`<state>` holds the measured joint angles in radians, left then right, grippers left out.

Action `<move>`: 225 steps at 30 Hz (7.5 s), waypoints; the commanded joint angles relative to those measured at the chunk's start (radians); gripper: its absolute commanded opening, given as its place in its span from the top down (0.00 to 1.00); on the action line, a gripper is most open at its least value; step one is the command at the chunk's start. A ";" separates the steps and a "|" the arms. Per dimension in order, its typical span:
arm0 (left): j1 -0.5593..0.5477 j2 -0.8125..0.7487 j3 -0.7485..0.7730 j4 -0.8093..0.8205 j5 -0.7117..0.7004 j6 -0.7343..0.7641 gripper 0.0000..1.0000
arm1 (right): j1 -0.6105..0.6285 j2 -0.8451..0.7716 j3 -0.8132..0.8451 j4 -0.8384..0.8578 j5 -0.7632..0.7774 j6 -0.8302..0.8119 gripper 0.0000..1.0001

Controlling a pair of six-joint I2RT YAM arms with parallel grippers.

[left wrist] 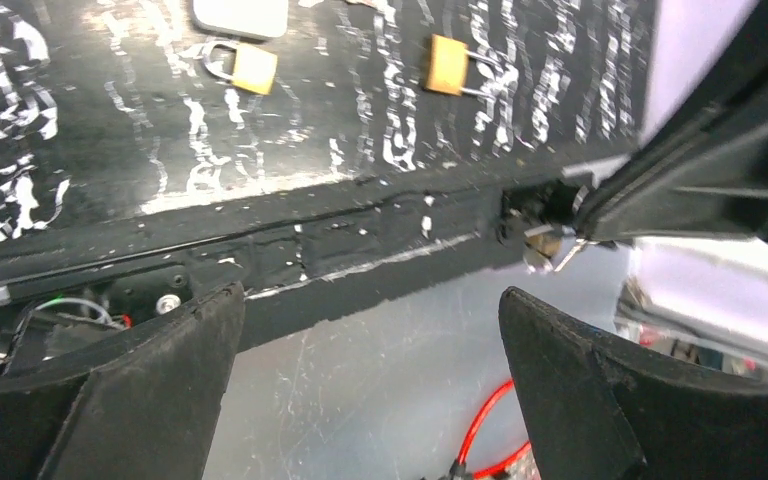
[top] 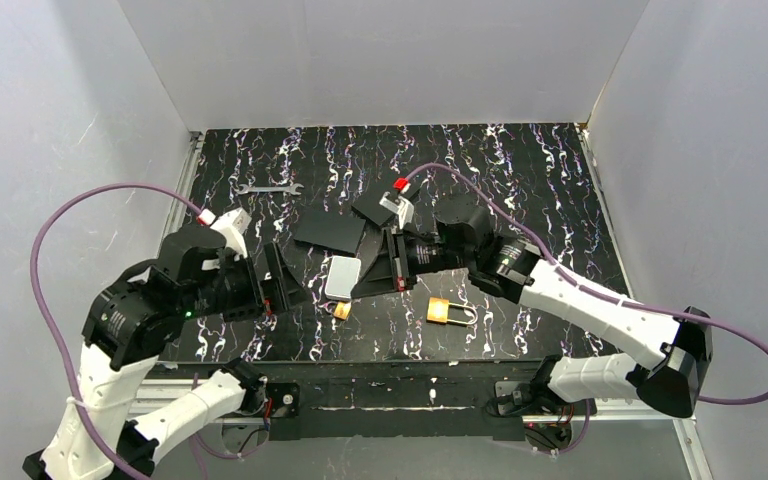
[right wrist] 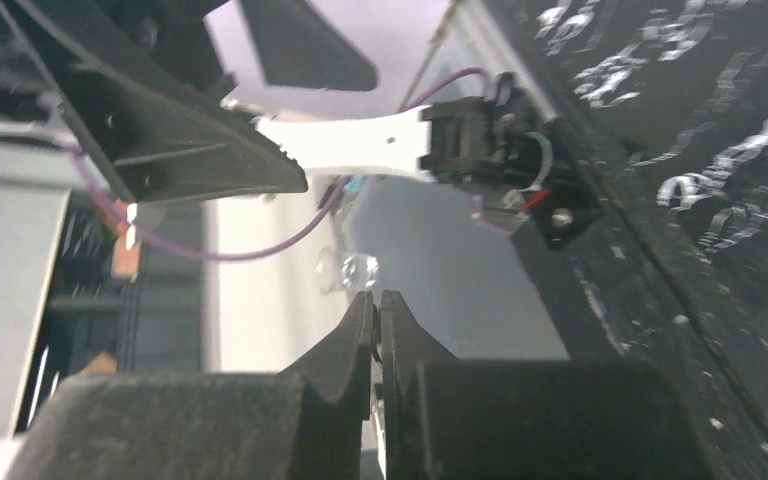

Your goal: Unlock with the key

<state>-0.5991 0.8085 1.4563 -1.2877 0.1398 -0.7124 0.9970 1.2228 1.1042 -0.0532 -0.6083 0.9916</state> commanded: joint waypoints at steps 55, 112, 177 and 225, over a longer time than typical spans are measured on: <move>-0.001 0.202 -0.593 0.177 -0.276 -0.826 0.27 | -0.044 -0.227 0.039 -0.718 0.984 0.053 0.99; -0.025 0.848 -0.407 0.380 -0.297 -0.789 0.22 | -0.449 -0.172 0.108 -0.835 0.678 -0.295 0.99; -0.081 0.754 -0.707 0.609 -0.436 -0.824 0.48 | -0.455 -0.280 0.049 -0.987 0.662 -0.305 0.99; -0.086 0.511 -0.515 0.404 -0.243 -0.710 1.00 | -0.455 -0.316 0.139 -0.881 0.786 -0.207 0.99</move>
<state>-0.6884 1.4029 0.8829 -0.7990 -0.1349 -1.3701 0.5442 0.9081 1.1599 -1.0134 0.1070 0.7536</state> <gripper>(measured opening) 0.392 0.089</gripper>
